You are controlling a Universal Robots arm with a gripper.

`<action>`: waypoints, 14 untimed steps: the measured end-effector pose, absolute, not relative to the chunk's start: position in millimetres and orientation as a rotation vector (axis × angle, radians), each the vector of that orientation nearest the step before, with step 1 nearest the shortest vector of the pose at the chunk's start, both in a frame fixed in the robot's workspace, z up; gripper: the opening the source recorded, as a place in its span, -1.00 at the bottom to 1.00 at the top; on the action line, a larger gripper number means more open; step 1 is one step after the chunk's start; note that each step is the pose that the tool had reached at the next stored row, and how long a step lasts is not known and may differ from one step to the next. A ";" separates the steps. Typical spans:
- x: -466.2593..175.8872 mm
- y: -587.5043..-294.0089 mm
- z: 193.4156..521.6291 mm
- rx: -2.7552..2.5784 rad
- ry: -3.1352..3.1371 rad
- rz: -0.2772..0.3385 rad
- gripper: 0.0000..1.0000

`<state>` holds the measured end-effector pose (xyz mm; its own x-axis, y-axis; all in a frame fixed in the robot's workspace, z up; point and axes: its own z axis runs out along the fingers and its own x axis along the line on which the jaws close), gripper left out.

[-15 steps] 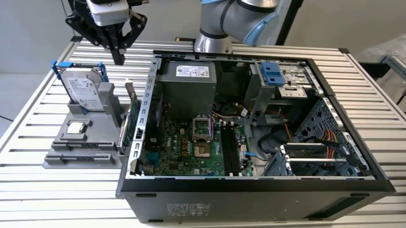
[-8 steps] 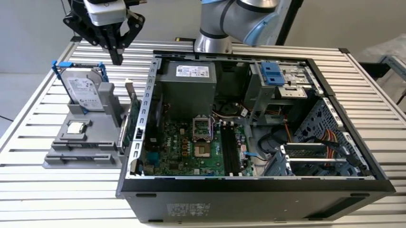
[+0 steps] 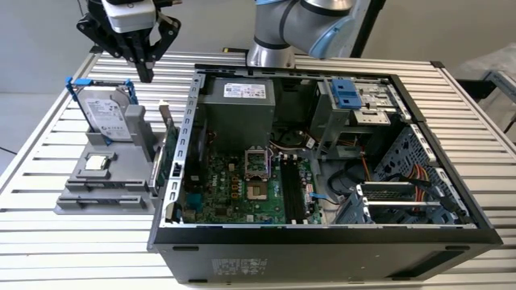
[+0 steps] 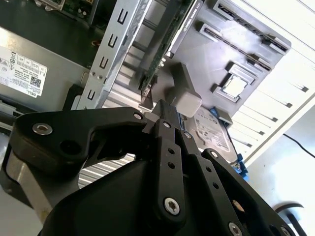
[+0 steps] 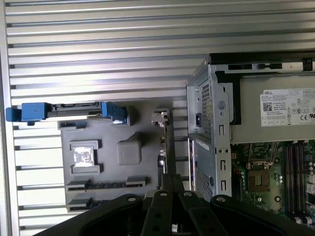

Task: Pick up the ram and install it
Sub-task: 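Reach for the ram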

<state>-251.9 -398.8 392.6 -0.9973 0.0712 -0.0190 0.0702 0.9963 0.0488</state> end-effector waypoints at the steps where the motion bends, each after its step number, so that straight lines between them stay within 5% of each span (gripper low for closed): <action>1: -252.4 -398.8 392.6 0.110 3.118 0.075 -1.00; 14: -257.3 -398.8 392.6 0.110 3.118 0.075 -1.00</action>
<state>-257.3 -398.8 392.6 -0.9973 0.0712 -0.0190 0.0702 0.9963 0.0487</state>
